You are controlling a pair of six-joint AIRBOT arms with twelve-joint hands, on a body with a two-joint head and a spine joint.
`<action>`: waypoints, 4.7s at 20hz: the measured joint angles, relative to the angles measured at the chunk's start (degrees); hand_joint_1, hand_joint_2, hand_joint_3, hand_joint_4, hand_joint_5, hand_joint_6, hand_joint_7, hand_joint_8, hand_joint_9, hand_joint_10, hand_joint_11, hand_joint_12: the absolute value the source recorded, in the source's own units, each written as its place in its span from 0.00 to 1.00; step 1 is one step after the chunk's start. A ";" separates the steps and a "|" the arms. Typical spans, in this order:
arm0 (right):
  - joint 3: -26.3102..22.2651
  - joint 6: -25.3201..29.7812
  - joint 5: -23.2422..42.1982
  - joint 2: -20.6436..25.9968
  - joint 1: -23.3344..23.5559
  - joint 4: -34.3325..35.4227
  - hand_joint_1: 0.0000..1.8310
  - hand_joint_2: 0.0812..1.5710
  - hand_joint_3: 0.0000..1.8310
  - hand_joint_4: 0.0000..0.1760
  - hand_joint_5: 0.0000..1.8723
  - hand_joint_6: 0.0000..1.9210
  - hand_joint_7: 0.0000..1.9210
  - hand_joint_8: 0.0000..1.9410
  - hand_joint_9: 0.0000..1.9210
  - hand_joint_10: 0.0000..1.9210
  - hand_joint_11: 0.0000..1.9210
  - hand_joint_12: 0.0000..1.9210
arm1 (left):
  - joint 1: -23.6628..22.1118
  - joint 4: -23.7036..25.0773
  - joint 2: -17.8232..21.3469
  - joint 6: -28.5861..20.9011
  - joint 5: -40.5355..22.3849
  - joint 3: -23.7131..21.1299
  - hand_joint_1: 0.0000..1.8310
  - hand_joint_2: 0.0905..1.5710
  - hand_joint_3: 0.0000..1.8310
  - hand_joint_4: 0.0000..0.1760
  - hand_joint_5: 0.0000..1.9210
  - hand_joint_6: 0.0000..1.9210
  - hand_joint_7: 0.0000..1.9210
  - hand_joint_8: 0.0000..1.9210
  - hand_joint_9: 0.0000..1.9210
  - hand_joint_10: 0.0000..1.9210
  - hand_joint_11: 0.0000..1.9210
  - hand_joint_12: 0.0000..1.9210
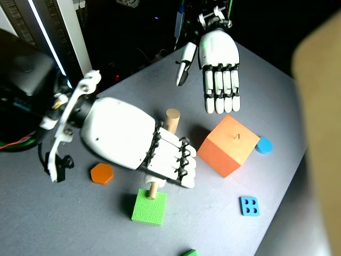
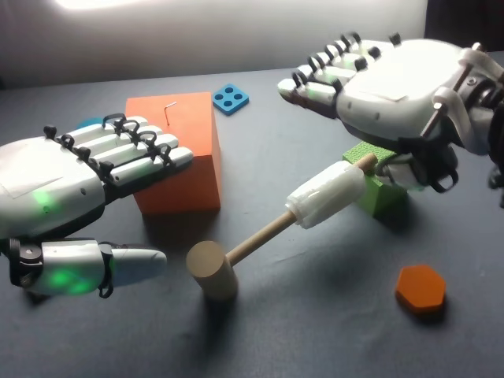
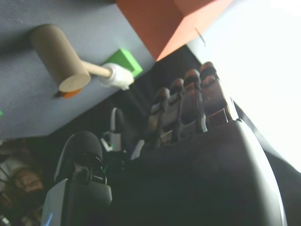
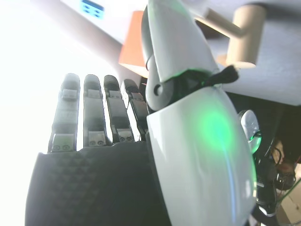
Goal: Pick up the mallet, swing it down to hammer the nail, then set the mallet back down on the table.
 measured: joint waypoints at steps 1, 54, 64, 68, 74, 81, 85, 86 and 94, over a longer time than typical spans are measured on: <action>-0.02 0.35 -0.52 -0.13 0.11 -0.68 0.76 0.64 0.00 0.00 0.00 0.00 0.00 0.00 0.00 0.00 0.00 0.00 | 0.11 0.13 -0.63 -0.02 -0.11 0.87 0.00 0.80 0.01 0.00 0.00 0.00 0.00 0.00 0.00 0.00 0.00 0.00; 14.95 -4.90 2.12 -17.75 -8.52 10.49 0.69 0.62 0.00 0.00 0.00 0.00 0.00 0.00 0.00 0.00 0.00 0.08 | 2.05 -7.10 -7.43 1.99 -0.50 9.88 0.00 0.73 0.00 0.00 0.02 0.00 0.00 0.00 0.00 0.00 0.00 0.00; 17.22 -4.92 1.90 -19.43 -8.52 10.54 0.72 0.62 0.00 0.00 0.00 0.00 0.00 0.00 0.00 0.00 0.00 0.15 | 2.08 -7.28 -7.45 1.60 -0.15 9.88 0.00 0.73 0.00 0.00 0.01 0.00 0.00 0.00 0.00 0.00 0.00 0.00; 17.49 -4.90 1.33 -19.85 -8.52 10.54 0.73 0.63 0.00 0.00 0.01 0.00 0.00 0.00 0.00 0.00 0.00 0.19 | 2.08 -7.28 -7.45 1.40 -0.09 9.86 0.00 0.73 0.00 0.00 0.02 0.00 0.00 0.00 0.00 0.00 0.00 0.00; 18.43 -4.90 1.44 -20.44 -8.52 10.51 0.70 0.60 0.00 0.00 0.08 0.01 0.08 0.00 0.08 0.01 0.00 0.41 | 2.08 -7.28 -7.45 1.40 0.13 9.86 0.00 0.73 0.00 0.00 0.03 0.00 0.01 0.00 0.00 0.00 0.00 0.00; 18.43 -4.94 1.09 -20.52 -8.52 10.51 0.72 0.60 0.00 0.00 0.18 0.01 0.21 0.01 0.20 0.02 0.01 0.55 | 2.08 -7.02 -7.45 1.40 0.31 9.86 0.00 0.73 0.00 0.00 0.02 0.00 0.00 0.00 0.00 0.00 0.00 0.00; 18.43 -4.96 1.05 -20.52 -8.52 10.51 0.70 0.64 0.00 0.00 0.37 0.04 0.41 0.05 0.41 0.08 0.15 0.54 | 2.08 -7.02 -7.45 1.40 0.31 9.75 0.00 0.73 0.00 0.00 0.02 0.00 0.00 0.00 0.00 0.00 0.00 0.00; 18.43 -4.96 1.03 -20.55 -8.52 10.49 0.69 0.64 0.00 0.00 0.40 0.07 0.42 0.14 0.39 0.24 0.18 0.61 | 2.05 -6.97 -7.45 1.40 0.33 9.75 0.00 0.73 0.00 0.00 0.02 0.00 0.00 0.00 0.00 0.00 0.00 0.00; 18.43 -5.14 0.94 -20.52 -8.52 10.78 0.58 0.78 0.01 0.00 0.34 0.80 0.32 1.00 0.39 1.00 0.40 1.00 | 1.99 -6.93 -7.45 1.40 0.42 9.75 0.00 0.73 0.00 0.00 0.02 0.00 0.01 0.00 0.00 0.00 0.00 0.00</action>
